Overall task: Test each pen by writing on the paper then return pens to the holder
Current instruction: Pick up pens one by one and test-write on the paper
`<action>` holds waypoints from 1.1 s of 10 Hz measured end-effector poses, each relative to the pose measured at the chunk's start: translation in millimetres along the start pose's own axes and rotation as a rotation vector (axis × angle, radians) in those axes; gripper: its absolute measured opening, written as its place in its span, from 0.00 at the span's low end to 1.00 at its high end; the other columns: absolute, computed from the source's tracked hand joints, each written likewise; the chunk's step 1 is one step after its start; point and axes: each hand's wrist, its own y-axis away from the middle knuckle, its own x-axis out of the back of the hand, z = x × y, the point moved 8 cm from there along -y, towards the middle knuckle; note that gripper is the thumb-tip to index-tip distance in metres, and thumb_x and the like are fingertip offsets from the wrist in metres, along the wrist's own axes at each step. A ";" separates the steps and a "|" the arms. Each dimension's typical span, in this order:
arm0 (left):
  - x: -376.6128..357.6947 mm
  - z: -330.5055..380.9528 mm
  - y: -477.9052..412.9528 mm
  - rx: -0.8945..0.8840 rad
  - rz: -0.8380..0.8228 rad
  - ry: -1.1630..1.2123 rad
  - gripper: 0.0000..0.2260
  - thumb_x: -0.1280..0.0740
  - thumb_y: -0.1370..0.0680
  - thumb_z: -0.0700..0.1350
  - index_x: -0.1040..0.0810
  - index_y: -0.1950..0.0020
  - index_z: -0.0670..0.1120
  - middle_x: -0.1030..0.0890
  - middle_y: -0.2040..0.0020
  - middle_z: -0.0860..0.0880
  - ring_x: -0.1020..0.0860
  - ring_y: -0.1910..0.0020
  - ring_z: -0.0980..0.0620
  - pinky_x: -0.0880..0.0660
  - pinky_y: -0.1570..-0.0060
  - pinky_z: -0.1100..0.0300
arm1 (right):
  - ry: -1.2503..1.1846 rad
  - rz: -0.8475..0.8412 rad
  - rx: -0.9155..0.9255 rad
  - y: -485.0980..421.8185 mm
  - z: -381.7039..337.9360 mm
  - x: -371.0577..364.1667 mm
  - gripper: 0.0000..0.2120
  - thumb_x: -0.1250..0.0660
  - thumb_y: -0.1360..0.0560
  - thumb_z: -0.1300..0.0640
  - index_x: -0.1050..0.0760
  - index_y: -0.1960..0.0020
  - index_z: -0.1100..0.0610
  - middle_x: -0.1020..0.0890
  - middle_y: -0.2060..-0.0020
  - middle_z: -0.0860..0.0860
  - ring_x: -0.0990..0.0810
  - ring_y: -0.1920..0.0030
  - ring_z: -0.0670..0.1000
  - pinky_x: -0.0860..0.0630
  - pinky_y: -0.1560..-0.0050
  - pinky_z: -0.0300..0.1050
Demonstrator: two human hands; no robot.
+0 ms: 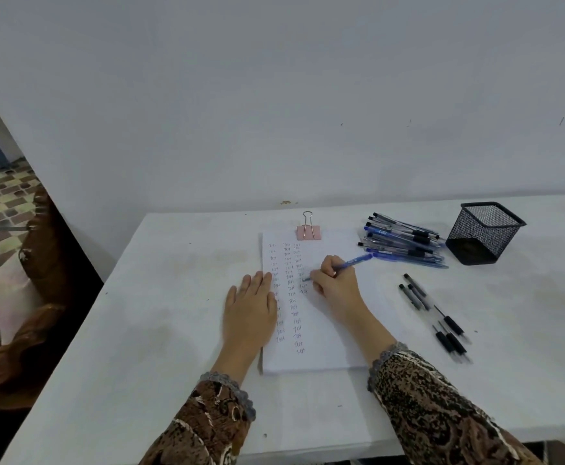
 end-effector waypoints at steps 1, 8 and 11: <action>0.0 0.4 0.3 0.000 -0.001 0.008 0.22 0.54 0.18 0.48 0.50 0.24 0.50 0.48 0.23 0.52 0.51 0.24 0.53 0.55 0.26 0.54 | 0.145 0.053 0.052 7.7 -7.3 -0.5 0.24 0.40 0.34 0.77 0.47 0.69 0.53 0.42 0.75 0.45 0.44 0.75 0.43 0.42 0.74 0.31; 0.4 1.0 0.7 -0.006 -0.014 0.010 0.22 0.54 0.18 0.48 0.50 0.24 0.50 0.49 0.23 0.52 0.52 0.24 0.53 0.56 0.26 0.54 | 0.307 0.009 0.122 13.9 -13.5 -7.6 0.23 0.36 0.35 0.74 0.45 0.74 0.53 0.40 0.71 0.46 0.41 0.75 0.42 0.41 0.68 0.32; 1.1 0.4 1.2 -0.005 -0.006 0.012 0.22 0.54 0.18 0.48 0.50 0.24 0.50 0.48 0.23 0.52 0.52 0.24 0.53 0.56 0.26 0.54 | 0.297 0.028 0.105 12.6 -11.5 -3.7 0.23 0.36 0.35 0.73 0.45 0.73 0.53 0.39 0.72 0.47 0.41 0.75 0.42 0.40 0.69 0.33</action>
